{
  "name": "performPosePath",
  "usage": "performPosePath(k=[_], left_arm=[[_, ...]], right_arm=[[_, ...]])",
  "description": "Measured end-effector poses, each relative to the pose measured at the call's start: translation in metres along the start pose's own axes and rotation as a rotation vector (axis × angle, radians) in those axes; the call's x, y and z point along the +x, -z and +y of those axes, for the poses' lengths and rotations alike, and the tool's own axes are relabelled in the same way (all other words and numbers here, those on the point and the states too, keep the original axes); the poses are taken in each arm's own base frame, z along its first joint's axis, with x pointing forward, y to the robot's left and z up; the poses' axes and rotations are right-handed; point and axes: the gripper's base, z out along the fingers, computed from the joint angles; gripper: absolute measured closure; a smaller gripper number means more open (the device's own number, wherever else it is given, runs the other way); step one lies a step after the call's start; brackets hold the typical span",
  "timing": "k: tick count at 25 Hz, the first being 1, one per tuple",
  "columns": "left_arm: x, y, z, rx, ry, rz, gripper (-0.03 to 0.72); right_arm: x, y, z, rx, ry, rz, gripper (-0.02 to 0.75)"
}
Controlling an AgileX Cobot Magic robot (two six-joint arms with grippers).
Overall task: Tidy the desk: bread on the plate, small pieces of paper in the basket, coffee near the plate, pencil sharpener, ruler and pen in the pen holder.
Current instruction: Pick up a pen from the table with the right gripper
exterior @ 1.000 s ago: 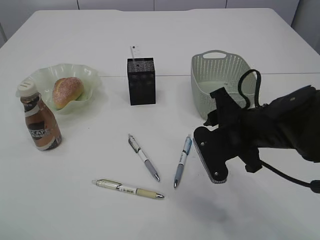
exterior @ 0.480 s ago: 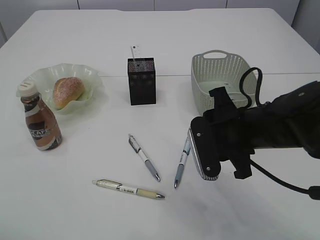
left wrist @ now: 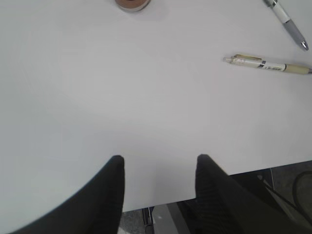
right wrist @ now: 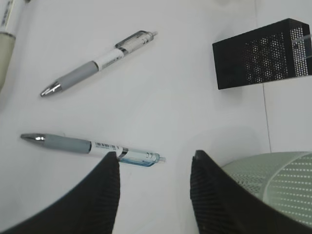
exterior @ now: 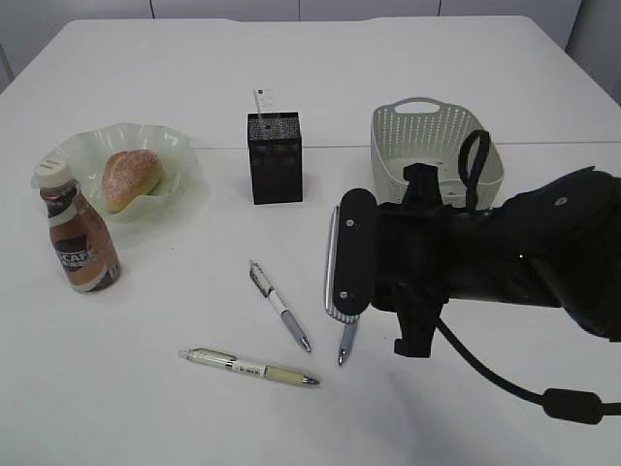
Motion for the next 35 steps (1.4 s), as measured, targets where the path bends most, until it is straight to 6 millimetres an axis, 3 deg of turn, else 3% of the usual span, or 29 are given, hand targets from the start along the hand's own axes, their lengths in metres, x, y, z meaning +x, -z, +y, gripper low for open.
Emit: performPosePath(k=[14,24,28,31,35], left_arm=[[0.000,0.000,-0.009,0.101,0.070,0.007,0.335],[-0.012,-0.016,-0.017,0.172,0.068,0.077,0.316],[-0.030,-0.014,-0.036,0.208,-0.020,0.077,0.316],[-0.046,-0.012,-0.062,0.249,-0.118,0.074,0.316],[-0.065,-0.025,-0.094,0.266,-0.204,0.111,0.316]], right_arm=[[0.016,0.003,-0.004,0.123,-0.519,0.194,0.388],[0.024,0.005,0.004,0.110,-0.803,0.295,0.388],[0.030,0.008,0.005,0.138,-0.944,0.384,0.388],[0.031,0.010,0.002,0.160,-1.036,0.442,0.388],[0.030,0.013,0.000,0.167,-1.150,0.501,0.388]])
